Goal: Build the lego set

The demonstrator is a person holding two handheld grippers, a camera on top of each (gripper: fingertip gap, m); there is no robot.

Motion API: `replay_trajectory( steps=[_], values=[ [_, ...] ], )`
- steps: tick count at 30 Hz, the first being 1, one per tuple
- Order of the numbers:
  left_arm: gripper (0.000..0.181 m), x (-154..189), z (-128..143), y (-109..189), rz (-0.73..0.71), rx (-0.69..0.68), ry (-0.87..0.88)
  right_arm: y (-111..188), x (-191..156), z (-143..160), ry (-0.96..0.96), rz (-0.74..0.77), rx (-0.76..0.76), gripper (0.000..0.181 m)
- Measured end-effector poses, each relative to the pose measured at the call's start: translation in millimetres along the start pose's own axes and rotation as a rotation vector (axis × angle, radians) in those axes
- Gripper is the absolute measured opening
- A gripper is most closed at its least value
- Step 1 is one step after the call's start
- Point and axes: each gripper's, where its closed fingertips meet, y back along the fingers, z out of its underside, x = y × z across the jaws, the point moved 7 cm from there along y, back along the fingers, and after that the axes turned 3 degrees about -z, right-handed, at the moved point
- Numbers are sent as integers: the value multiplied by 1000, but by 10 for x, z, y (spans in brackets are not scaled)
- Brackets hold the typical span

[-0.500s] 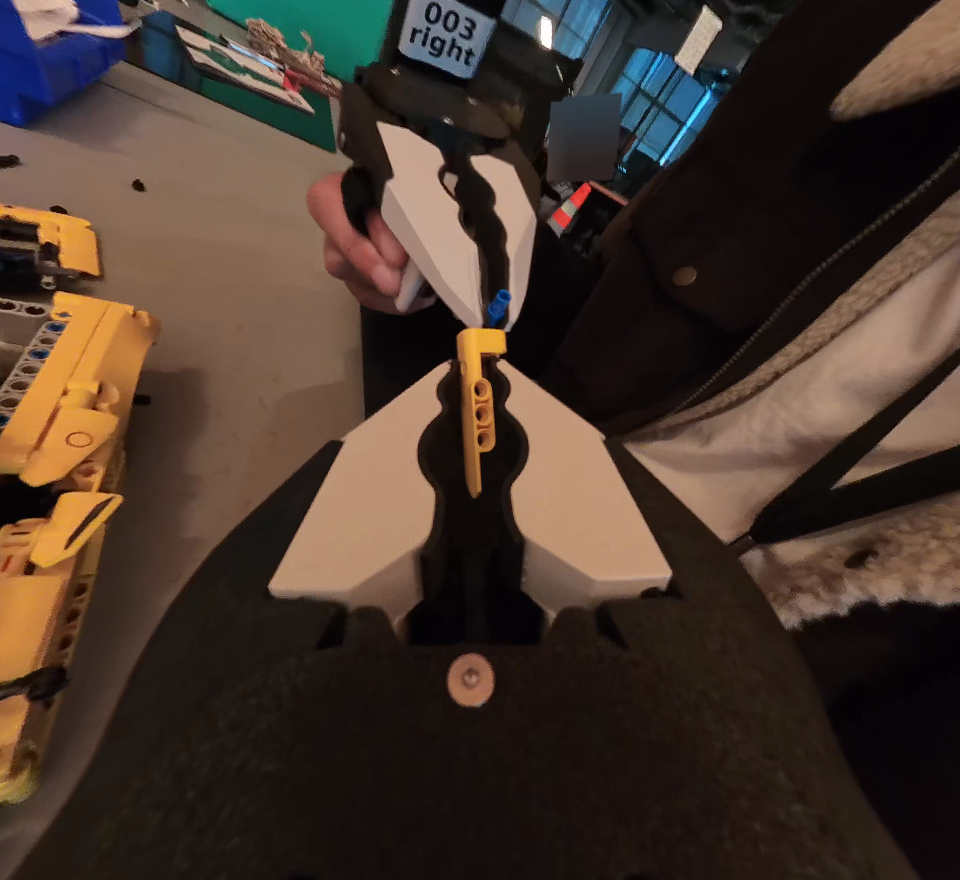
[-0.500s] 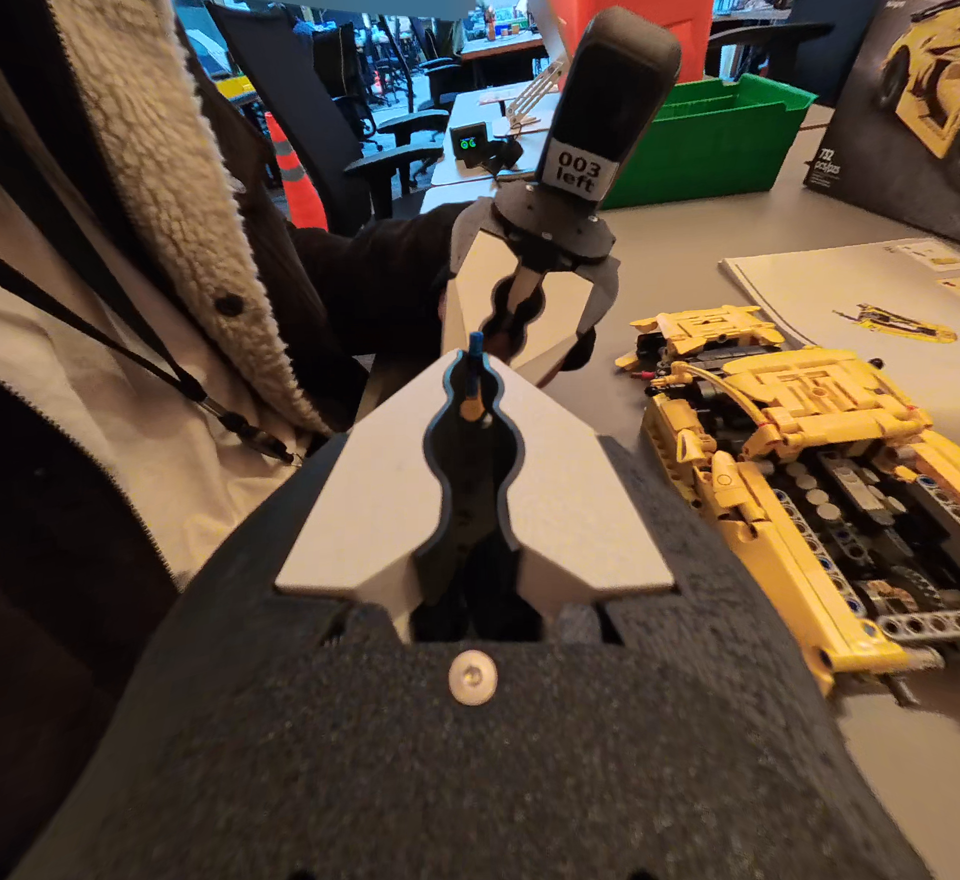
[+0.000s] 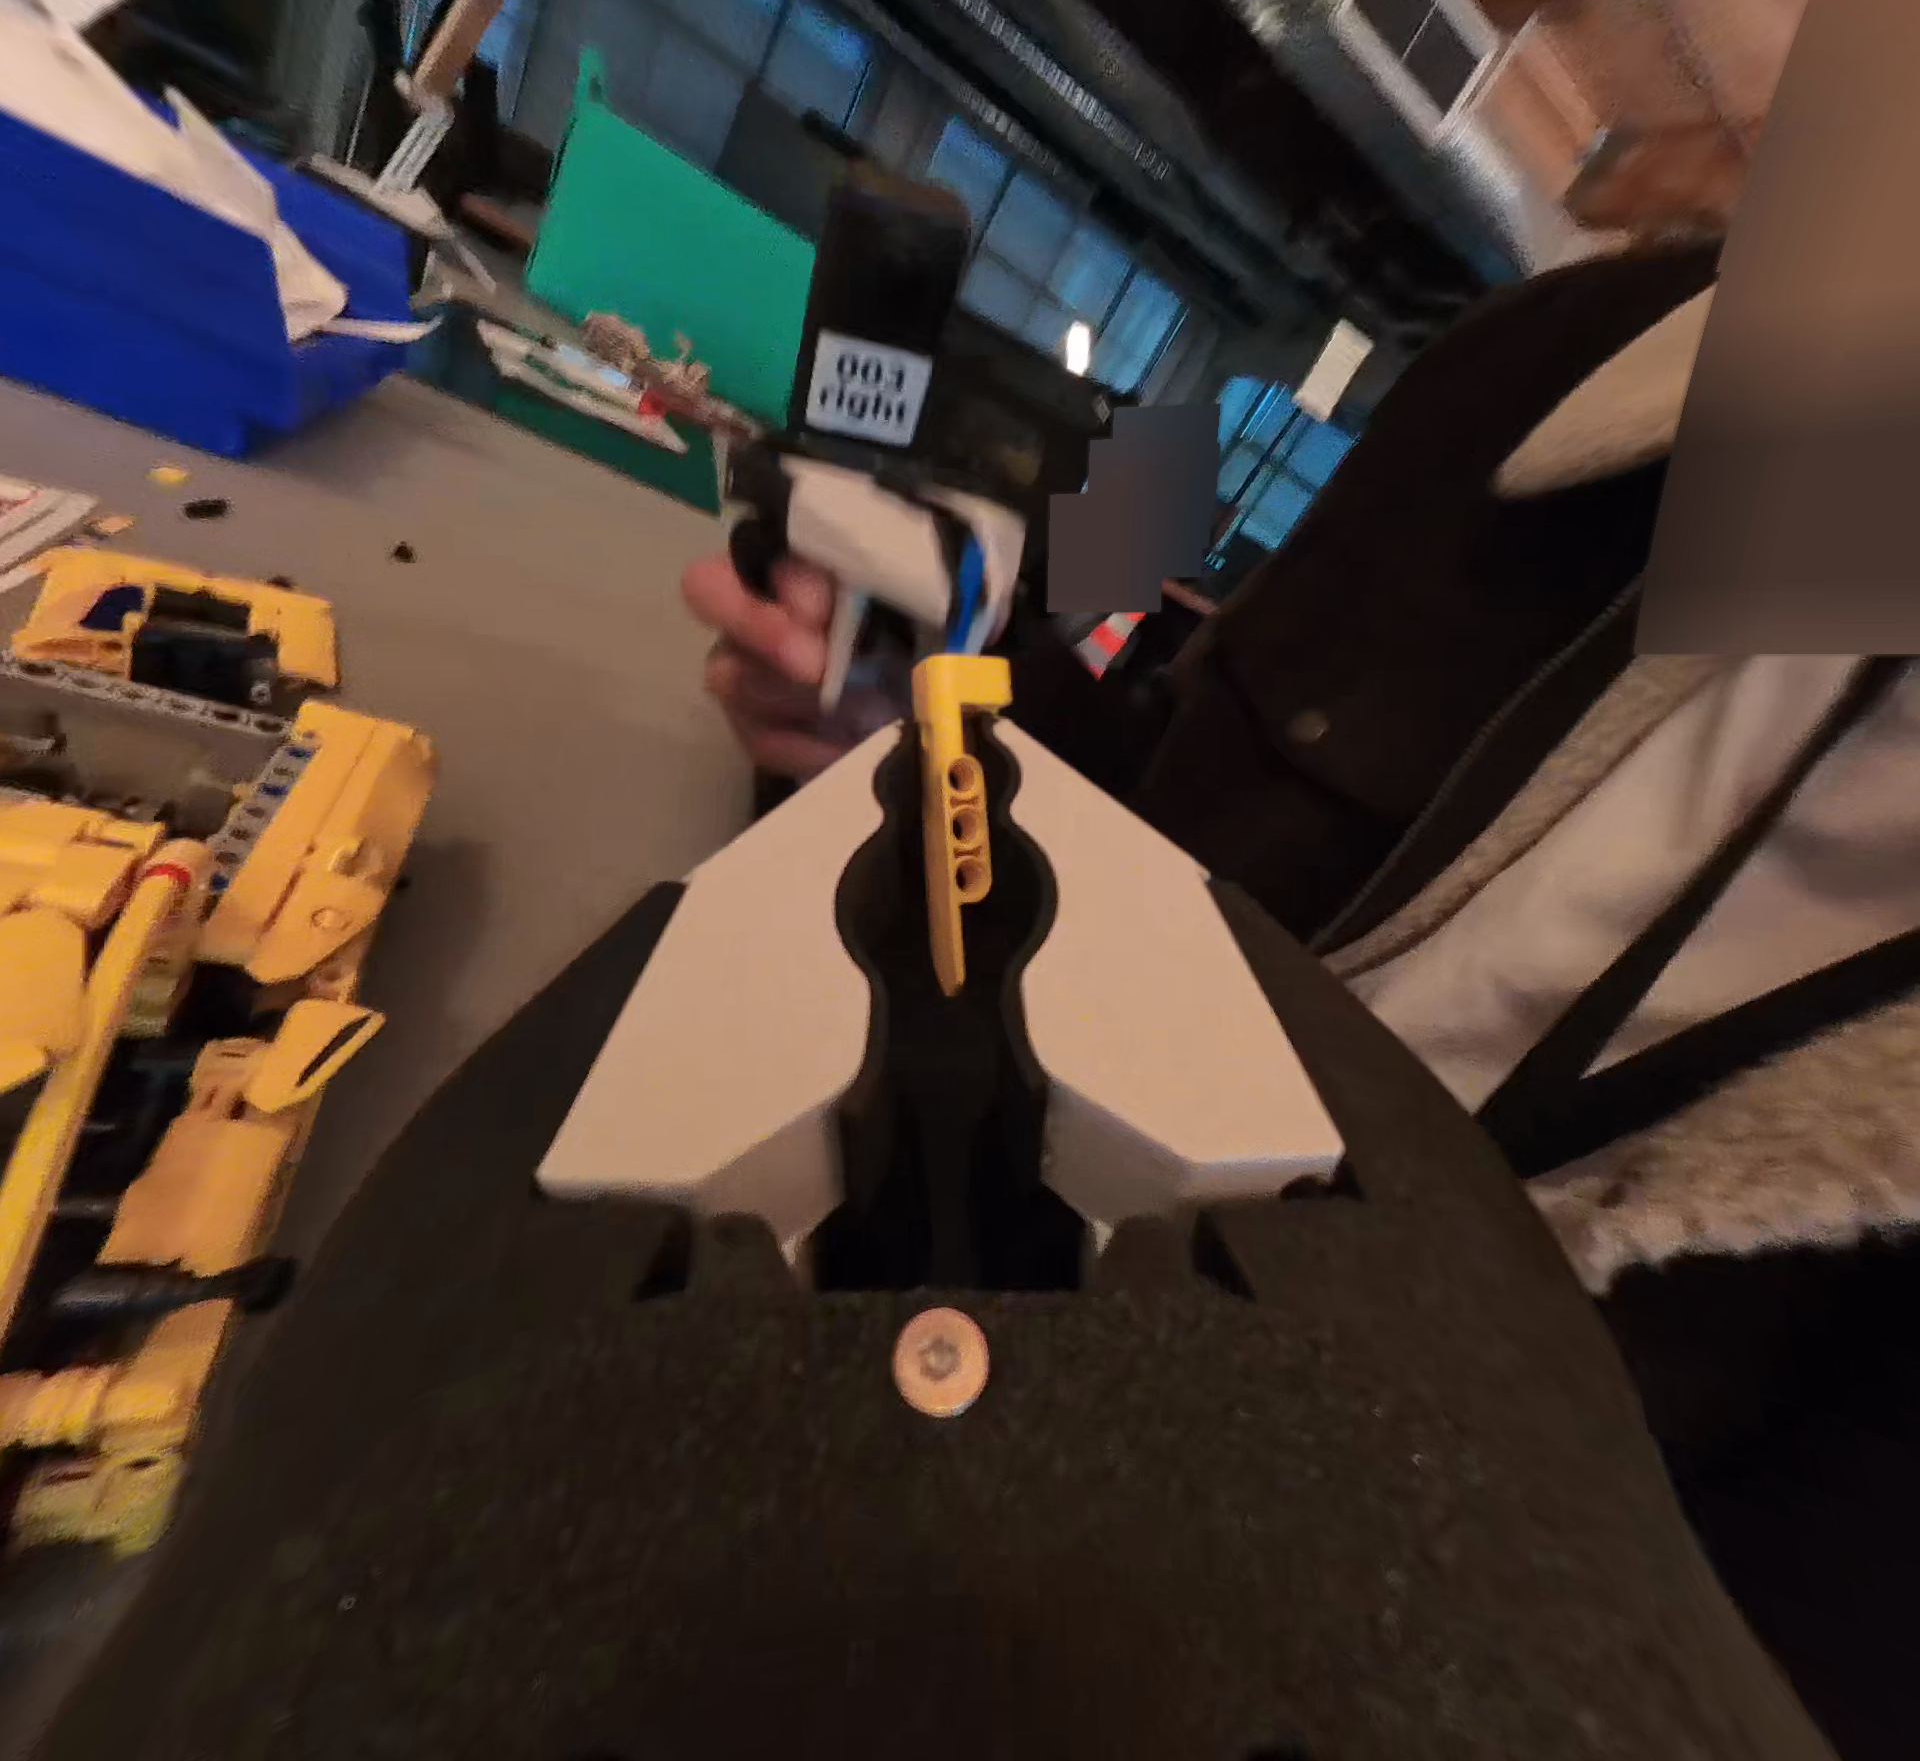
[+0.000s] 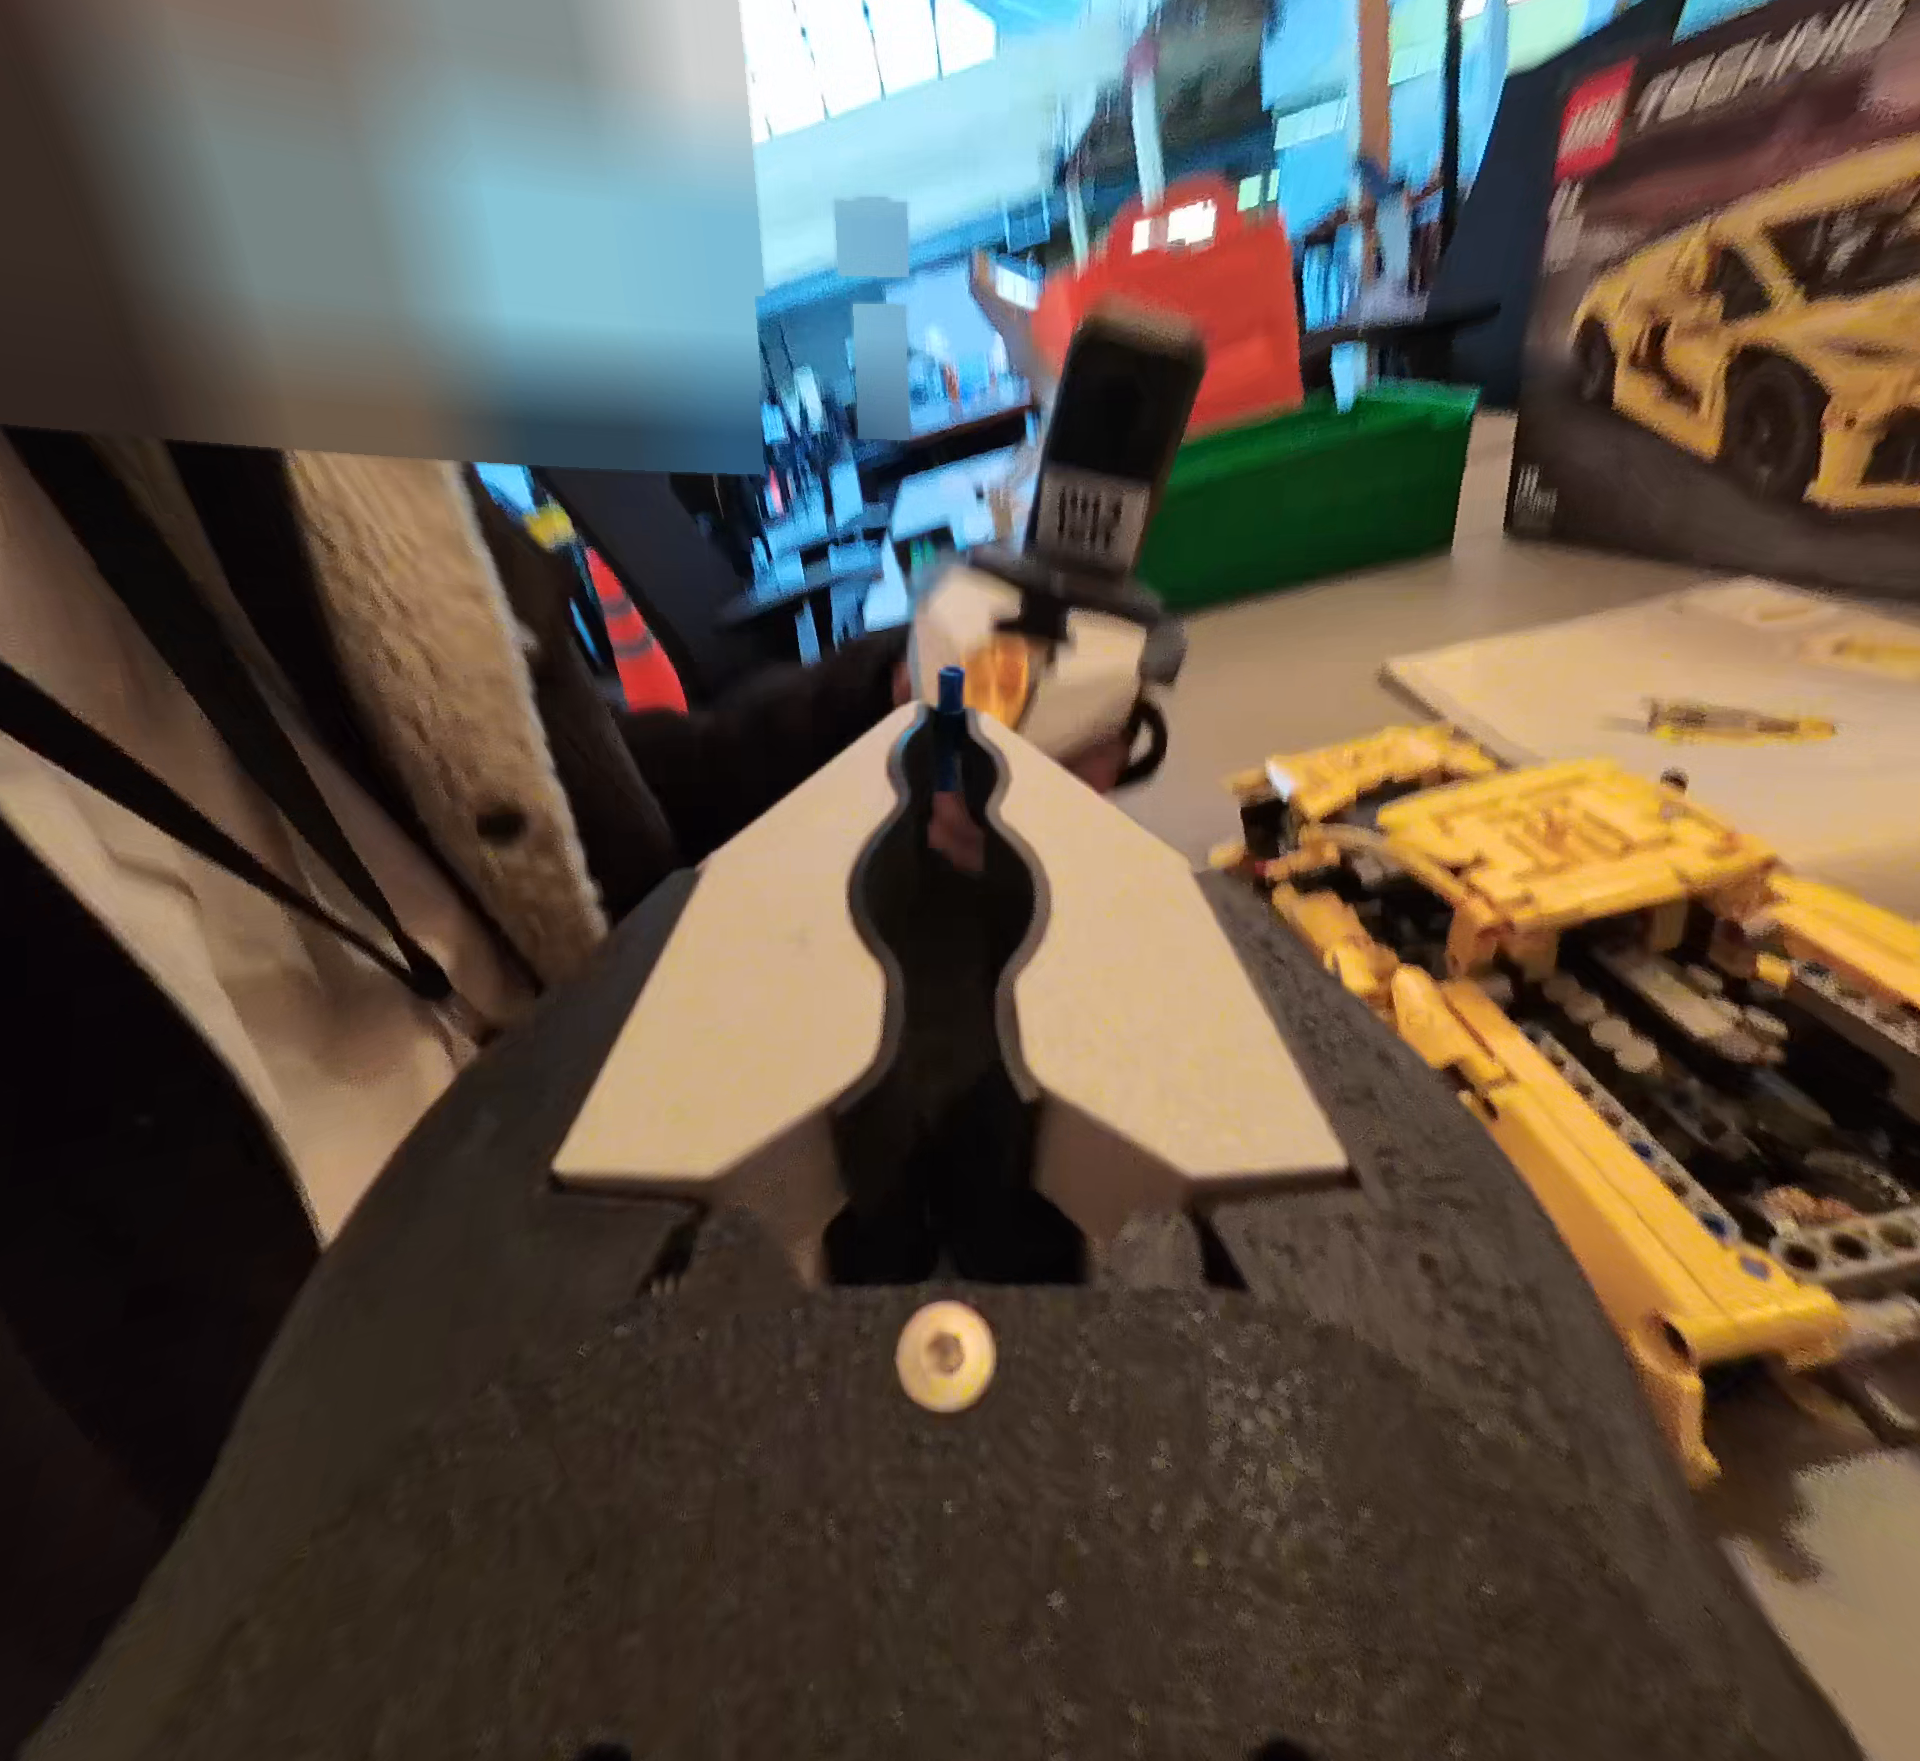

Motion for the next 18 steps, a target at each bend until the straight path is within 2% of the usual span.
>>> replay_trajectory(
  steps=[2,4,8,18],
  values=[
    [10,-9,70,-84,-36,-64,-38,24,56,-74,-73,11,111,4],
    [10,-25,74,-115,-65,-66,-62,-68,79,-34,-163,1,163,4],
    [10,-28,-2,-54,-64,8,-45,-239,102,38,-178,65,160,4],
    [10,-72,-28,-11,-92,26,-24,-223,109,28,-85,164,147,4]
  ],
)
